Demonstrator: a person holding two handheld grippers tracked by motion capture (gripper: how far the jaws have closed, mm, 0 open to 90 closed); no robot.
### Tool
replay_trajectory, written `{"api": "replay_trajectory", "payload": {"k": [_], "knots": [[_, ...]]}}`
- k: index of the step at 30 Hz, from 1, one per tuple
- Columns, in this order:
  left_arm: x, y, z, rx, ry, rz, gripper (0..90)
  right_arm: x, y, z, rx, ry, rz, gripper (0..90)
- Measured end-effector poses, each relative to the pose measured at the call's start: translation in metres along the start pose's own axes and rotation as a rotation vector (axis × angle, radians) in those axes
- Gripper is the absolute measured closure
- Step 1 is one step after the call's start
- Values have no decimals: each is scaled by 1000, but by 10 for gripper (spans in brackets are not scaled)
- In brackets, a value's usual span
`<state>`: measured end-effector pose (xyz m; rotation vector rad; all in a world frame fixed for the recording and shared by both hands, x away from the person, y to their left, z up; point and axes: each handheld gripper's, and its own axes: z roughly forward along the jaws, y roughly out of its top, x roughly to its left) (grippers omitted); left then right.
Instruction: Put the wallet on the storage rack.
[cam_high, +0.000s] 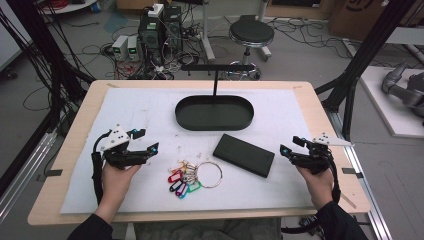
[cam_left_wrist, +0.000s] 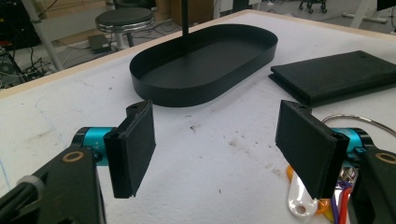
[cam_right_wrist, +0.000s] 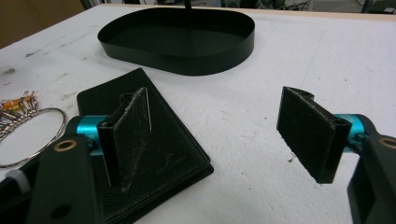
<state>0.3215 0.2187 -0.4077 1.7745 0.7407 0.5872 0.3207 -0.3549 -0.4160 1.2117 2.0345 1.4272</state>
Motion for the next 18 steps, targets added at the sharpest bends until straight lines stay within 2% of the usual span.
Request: {"api": "replay_trajectory", "payload": {"k": [4,9,18], "knots": [[1,-1,2,-3,-3,-3,284,-2,-1,2,7,15,8,232],[3,-2,3,2,-6,-7,284,-4,-2,2,10,35,-10,215],[3,-3,1,0,2,-7,283,3,-2,-4,-4,54,-37,216]]}}
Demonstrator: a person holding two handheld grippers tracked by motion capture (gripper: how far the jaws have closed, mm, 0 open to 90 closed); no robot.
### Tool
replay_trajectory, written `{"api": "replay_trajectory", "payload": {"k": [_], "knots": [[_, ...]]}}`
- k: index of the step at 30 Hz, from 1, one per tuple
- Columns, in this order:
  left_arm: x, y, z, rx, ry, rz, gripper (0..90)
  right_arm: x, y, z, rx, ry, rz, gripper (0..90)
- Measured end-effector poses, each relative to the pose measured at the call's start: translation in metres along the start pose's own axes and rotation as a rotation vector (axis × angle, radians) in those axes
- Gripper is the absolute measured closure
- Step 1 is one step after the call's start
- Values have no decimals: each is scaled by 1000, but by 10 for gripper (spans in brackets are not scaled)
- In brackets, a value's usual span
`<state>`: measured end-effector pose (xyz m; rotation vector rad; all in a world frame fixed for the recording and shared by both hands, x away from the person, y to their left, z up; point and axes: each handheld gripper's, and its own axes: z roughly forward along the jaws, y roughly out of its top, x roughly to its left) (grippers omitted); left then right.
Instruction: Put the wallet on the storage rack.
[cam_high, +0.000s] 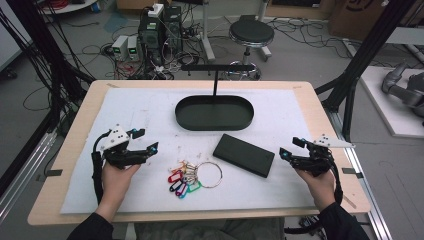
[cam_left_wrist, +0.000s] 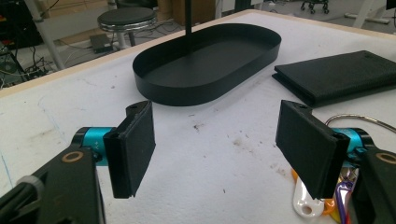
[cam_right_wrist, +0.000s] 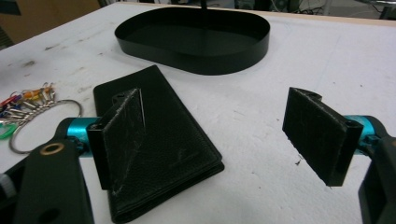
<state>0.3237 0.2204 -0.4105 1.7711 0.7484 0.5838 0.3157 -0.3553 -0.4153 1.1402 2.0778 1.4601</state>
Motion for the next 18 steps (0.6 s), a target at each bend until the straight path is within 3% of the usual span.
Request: {"api": "replay_trajectory", "payload": {"k": [9,18], "knots": [[1,1,2,-1,0,0,283,11,-3,-1,-11,72,-53,219],[3,1,7,2,-5,-12,277,21,-8,4,38,111,-153,282]]}}
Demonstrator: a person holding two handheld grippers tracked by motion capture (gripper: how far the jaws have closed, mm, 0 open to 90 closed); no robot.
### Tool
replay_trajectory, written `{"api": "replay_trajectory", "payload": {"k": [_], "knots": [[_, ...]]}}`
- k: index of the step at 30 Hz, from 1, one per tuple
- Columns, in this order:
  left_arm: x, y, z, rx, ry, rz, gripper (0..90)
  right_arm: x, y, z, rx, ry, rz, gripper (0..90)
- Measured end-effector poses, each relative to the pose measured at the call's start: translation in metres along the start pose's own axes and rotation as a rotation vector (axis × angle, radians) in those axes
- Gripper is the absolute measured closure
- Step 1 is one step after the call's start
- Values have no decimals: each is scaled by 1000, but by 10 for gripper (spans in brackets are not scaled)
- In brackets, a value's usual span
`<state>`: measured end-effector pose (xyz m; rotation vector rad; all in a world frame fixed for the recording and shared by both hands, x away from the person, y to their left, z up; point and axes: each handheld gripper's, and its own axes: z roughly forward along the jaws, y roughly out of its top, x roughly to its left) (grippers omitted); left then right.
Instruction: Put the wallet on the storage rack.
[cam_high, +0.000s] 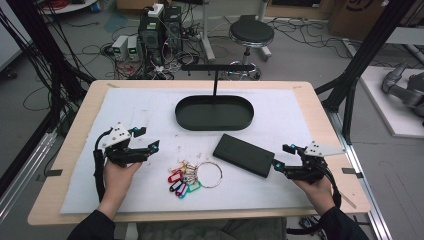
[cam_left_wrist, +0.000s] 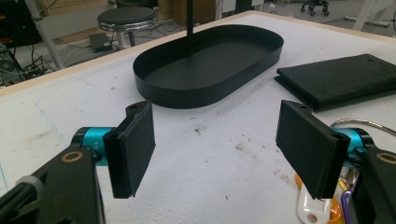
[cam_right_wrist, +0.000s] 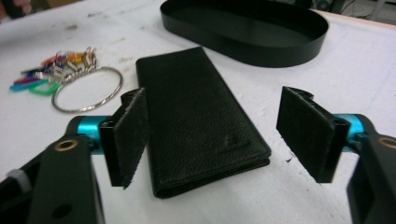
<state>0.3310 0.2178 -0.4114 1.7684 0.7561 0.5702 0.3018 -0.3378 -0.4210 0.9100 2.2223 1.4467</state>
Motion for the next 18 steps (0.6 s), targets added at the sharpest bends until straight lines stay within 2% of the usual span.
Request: {"api": "replay_trajectory", "payload": {"k": [6,10,18], "knots": [[0,0,1,-2,-1,-3,276,7,-6,9,63,45,-77,347],[0,-1,0,0,2,-6,275,15,-8,17,113,54,-161,363],[1,-2,-2,7,4,-10,276,27,-9,28,172,65,-257,394]]}}
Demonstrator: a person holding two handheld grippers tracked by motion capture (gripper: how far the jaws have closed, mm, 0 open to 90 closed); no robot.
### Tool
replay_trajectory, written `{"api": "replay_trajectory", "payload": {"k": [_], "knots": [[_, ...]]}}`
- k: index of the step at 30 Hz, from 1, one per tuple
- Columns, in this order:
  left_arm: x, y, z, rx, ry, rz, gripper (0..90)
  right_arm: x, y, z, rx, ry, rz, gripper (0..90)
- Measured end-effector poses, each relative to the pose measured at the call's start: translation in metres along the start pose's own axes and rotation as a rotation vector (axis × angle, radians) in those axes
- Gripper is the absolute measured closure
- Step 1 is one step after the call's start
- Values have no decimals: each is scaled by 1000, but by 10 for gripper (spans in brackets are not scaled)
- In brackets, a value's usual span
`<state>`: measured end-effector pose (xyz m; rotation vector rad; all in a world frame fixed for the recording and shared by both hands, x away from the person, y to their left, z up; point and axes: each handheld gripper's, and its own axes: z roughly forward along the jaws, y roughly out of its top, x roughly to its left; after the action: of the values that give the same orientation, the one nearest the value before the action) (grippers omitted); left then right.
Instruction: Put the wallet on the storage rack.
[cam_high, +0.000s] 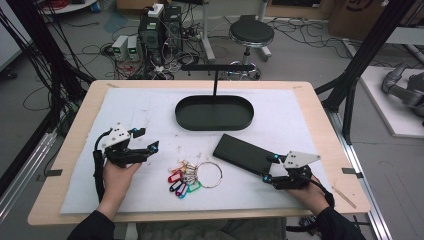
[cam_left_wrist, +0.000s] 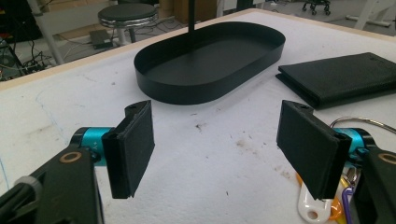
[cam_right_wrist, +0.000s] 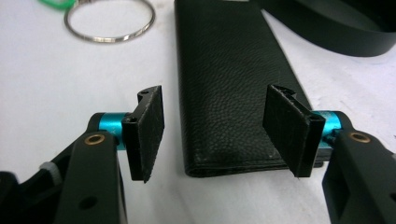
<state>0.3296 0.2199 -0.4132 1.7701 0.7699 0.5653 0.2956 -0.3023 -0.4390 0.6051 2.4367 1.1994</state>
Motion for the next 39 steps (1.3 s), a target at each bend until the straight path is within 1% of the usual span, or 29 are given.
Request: {"api": "replay_trajectory", "payload": {"k": [5,6,10,12,14,15,16,18,23,28,30,32,36,39], "knots": [[-1,0,-1,-2,2,1,276,4,-2,7,50,-13,-49,393],[0,0,-1,-1,5,1,276,5,-2,9,57,-22,-61,393],[0,-1,-1,2,3,0,276,6,-3,12,77,-37,-88,391],[0,-1,-2,3,2,1,276,8,-4,14,81,-55,-106,391],[-1,-1,-1,4,2,0,276,8,-4,15,80,-65,-121,398],[-1,-1,-1,4,2,0,276,8,-4,15,80,-65,-121,398],[-1,-2,-1,4,2,0,276,10,-6,16,76,-95,-151,426],[-1,-2,-1,6,2,1,276,12,-7,17,73,-125,-172,465],[-3,-2,0,7,-4,2,276,11,-7,17,73,-122,-163,503],[-4,-1,2,5,-12,4,276,10,-6,14,69,-105,-149,602],[-5,-1,2,7,-16,4,276,10,-4,13,67,-86,-133,671],[-5,-1,3,5,-19,0,275,10,-3,12,67,-81,-131,726],[-7,0,5,5,-30,5,276,10,0,10,66,-72,-131,778],[-11,2,8,4,-45,8,276,8,2,7,47,-66,-117,807]]}}
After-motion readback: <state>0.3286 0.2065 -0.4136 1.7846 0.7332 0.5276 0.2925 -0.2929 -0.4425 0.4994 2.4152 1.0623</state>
